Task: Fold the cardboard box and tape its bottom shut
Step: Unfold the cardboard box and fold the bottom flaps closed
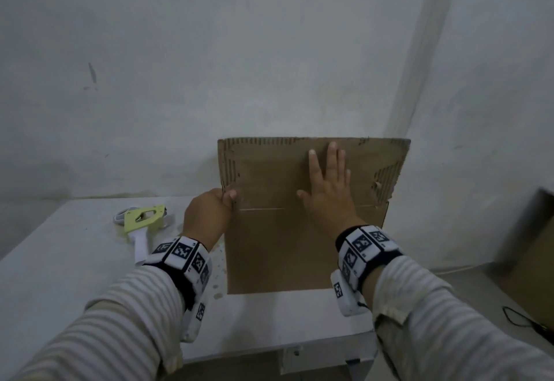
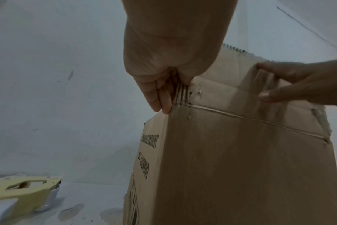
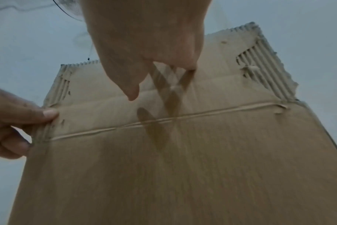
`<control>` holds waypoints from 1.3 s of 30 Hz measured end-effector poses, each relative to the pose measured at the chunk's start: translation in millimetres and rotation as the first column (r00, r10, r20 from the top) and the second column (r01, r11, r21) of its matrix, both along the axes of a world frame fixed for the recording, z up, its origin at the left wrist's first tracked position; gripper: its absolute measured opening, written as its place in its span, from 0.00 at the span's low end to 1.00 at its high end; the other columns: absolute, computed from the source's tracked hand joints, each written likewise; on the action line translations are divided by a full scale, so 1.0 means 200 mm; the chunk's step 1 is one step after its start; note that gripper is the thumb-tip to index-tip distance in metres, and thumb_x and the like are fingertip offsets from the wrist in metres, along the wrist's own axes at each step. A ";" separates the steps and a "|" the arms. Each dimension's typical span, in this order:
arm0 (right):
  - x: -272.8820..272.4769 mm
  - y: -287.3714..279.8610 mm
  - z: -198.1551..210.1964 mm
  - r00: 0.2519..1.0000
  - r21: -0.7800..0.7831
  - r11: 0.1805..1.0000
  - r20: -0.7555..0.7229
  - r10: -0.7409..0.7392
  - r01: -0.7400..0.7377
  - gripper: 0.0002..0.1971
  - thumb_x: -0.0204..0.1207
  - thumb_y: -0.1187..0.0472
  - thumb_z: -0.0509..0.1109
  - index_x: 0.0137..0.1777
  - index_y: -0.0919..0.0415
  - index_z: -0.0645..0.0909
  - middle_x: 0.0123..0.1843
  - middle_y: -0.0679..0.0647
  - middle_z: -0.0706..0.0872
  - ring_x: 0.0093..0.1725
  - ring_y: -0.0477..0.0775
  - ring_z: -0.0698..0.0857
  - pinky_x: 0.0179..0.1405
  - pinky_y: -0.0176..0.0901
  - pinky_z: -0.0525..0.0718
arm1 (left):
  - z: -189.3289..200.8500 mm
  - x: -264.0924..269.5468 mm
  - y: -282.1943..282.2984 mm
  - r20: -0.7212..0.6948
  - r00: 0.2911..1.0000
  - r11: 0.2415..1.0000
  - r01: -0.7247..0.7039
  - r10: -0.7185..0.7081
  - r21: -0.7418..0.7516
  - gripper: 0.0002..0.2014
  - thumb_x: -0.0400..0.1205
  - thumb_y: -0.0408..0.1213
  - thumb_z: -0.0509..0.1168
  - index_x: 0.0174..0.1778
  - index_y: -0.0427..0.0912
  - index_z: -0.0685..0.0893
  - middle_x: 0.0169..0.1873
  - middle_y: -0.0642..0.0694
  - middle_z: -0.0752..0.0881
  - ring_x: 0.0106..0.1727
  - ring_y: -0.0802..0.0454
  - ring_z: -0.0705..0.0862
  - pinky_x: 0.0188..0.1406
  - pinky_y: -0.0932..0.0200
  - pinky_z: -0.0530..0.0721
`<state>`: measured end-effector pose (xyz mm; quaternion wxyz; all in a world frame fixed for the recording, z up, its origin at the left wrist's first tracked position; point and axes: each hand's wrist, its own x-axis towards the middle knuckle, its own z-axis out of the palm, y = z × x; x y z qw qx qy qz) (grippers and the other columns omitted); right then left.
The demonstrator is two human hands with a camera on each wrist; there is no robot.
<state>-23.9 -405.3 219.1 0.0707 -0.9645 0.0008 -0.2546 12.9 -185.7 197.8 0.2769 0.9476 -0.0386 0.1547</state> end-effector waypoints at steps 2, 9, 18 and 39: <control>0.03 0.00 -0.04 0.995 0.043 0.999 -0.099 -0.002 0.006 0.41 0.82 0.47 0.60 0.84 0.51 0.37 0.83 0.59 0.26 0.82 0.64 0.29 0.81 0.64 0.41 | 0.01 0.02 -0.01 -0.005 1.000 1.000 -0.008 0.008 0.008 0.22 0.87 0.49 0.51 0.51 0.35 0.82 0.49 0.34 0.86 0.53 0.35 0.83 0.43 0.53 0.73; 0.10 -0.04 -0.23 0.950 0.038 0.999 -0.313 -0.001 0.014 0.32 0.84 0.42 0.52 0.84 0.51 0.49 0.87 0.59 0.46 0.85 0.63 0.43 0.81 0.62 0.44 | -0.05 0.10 -0.05 -0.064 0.997 0.986 -0.047 0.037 -0.162 0.11 0.83 0.44 0.61 0.51 0.39 0.76 0.53 0.38 0.81 0.51 0.38 0.82 0.45 0.50 0.78; 0.10 -0.01 -0.19 0.956 0.020 0.999 -0.290 -0.040 0.048 0.25 0.83 0.41 0.53 0.76 0.51 0.67 0.79 0.58 0.68 0.80 0.61 0.62 0.79 0.61 0.56 | -0.05 0.16 -0.06 -0.138 0.990 0.999 -0.030 0.025 -0.036 0.12 0.84 0.38 0.55 0.57 0.39 0.79 0.57 0.38 0.76 0.49 0.40 0.80 0.47 0.53 0.74; 0.88 -0.19 0.57 0.916 0.142 0.982 -0.364 0.167 -0.122 0.22 0.83 0.53 0.61 0.65 0.72 0.80 0.65 0.67 0.84 0.63 0.66 0.82 0.63 0.53 0.79 | 0.45 1.06 -0.19 -0.218 0.976 0.997 -0.031 0.014 -0.077 0.20 0.81 0.31 0.59 0.25 0.48 0.61 0.27 0.52 0.64 0.27 0.57 0.63 0.27 0.64 0.62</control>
